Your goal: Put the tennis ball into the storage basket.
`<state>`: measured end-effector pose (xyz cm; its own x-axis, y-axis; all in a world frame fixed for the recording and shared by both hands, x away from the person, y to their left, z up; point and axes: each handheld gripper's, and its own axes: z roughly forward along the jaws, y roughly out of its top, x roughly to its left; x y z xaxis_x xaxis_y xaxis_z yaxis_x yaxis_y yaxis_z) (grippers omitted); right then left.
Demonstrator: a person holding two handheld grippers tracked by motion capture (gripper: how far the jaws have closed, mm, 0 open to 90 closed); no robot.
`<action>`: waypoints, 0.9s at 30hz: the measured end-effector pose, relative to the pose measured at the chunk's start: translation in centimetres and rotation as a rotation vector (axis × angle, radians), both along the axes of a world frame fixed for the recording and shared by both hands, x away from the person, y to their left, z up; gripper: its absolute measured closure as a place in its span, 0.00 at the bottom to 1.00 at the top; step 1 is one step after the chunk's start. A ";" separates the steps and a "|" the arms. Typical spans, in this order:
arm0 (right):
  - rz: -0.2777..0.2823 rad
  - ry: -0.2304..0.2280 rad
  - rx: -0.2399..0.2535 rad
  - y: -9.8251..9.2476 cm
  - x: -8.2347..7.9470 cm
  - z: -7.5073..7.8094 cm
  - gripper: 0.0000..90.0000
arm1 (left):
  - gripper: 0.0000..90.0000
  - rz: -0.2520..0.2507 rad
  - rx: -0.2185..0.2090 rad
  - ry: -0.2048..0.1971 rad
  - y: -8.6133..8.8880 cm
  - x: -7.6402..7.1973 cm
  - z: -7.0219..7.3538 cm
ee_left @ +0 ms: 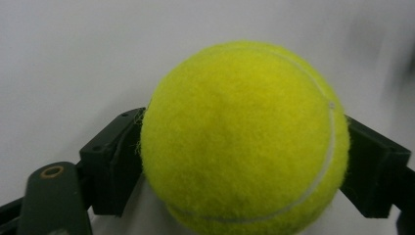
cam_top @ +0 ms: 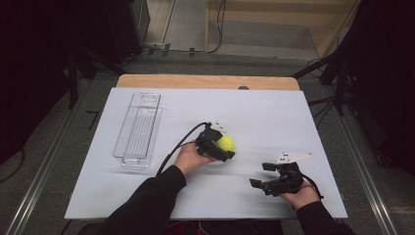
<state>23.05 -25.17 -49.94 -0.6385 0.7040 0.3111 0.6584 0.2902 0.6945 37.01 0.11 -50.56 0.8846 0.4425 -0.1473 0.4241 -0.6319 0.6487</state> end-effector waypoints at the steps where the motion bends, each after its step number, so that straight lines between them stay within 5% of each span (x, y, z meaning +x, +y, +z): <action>1: 0.000 0.000 0.000 0.0 0.0 0.0 0.13 | 0.22 -0.001 -0.007 -0.008 0.1 -0.1 0.0; 27: 0.001 0.002 -0.006 0.1 0.0 -0.1 0.13 | 0.28 0.004 -0.023 0.006 0.2 0.0 0.0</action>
<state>23.05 -25.11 -49.99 -0.6388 0.7051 0.3079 0.6594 0.2954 0.6914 36.97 0.32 -50.59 0.8817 0.4428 -0.1632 0.4310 -0.6149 0.6604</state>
